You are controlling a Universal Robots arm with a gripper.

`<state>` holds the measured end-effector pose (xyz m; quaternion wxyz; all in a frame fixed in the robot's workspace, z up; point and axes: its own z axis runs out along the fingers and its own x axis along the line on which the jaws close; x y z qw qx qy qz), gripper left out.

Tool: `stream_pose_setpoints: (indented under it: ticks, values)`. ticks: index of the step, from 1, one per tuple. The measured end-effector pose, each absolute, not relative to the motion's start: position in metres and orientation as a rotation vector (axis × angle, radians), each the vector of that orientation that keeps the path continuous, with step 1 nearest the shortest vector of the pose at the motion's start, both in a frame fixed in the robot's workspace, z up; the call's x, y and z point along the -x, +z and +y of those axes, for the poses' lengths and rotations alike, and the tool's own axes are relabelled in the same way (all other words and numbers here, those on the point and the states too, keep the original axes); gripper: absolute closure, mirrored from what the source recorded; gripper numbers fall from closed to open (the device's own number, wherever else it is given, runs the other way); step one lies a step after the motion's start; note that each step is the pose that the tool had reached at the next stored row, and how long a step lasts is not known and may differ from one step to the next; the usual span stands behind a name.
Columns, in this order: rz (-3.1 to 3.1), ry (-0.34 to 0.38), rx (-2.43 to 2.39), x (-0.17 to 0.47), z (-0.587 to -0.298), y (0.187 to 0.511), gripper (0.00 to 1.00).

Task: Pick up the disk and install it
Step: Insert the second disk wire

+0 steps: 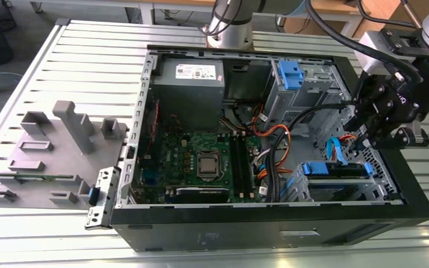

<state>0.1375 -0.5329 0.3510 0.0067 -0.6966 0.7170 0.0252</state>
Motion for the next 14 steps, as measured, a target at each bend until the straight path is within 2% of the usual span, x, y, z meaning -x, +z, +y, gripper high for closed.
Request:
stream_pose_setpoints:
  ticks: [14]
  values:
    - [2.251, 0.063, 2.186, -0.153, -0.533, 0.349, 0.58]
